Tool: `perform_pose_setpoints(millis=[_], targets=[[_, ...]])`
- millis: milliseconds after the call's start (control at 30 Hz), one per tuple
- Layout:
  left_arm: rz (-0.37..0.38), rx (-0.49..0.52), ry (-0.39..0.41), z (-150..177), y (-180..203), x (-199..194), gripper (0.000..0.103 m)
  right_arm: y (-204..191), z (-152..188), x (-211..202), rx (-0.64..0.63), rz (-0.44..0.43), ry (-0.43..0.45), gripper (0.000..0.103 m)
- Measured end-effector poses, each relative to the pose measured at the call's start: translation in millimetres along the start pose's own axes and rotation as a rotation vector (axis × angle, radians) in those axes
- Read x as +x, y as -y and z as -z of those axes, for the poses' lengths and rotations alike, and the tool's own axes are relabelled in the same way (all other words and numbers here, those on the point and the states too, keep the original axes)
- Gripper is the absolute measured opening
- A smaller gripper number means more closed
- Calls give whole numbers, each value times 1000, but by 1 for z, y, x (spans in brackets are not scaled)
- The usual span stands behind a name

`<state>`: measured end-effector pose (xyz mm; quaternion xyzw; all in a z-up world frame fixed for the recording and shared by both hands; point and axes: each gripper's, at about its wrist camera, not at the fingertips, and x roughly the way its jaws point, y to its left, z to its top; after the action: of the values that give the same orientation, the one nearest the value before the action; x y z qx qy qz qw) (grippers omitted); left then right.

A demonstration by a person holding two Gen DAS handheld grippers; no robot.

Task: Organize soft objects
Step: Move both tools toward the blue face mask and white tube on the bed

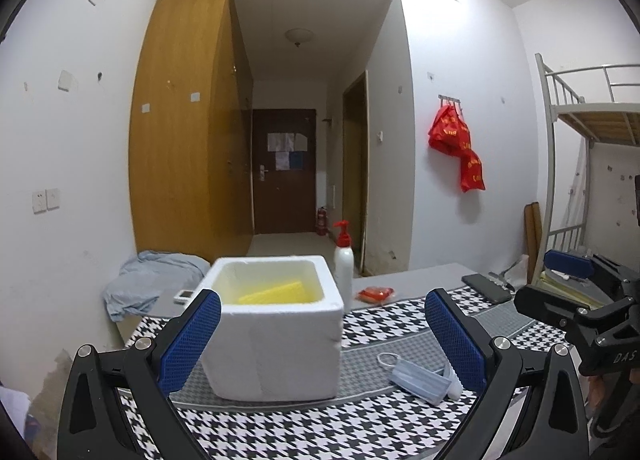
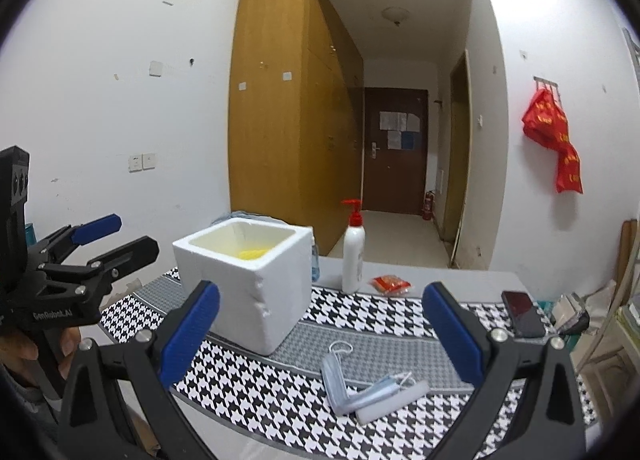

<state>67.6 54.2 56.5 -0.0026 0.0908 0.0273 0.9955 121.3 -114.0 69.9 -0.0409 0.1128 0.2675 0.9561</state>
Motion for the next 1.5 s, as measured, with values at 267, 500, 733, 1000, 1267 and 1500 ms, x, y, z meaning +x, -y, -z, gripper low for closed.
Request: perform_pose_setpoints(millis=[267, 500, 733, 1000, 1267, 1500], targets=[[28, -27, -52, 29, 8, 18, 102, 5, 28, 3, 8, 80, -36, 103], [45, -15, -95, 51, 16, 32, 102, 16, 45, 10, 40, 119, -82, 103], [97, 0, -162, 62, 29, 48, 102, 31, 58, 14, 68, 180, -130, 103], [136, 37, -232, 74, 46, 66, 102, 47, 75, 20, 88, 221, -183, 103], [166, 43, -302, 81, 58, 84, 102, 62, 86, 25, 119, 236, -222, 103], [172, 38, -366, 88, 67, 105, 102, 75, 95, 37, 127, 241, -263, 103]])
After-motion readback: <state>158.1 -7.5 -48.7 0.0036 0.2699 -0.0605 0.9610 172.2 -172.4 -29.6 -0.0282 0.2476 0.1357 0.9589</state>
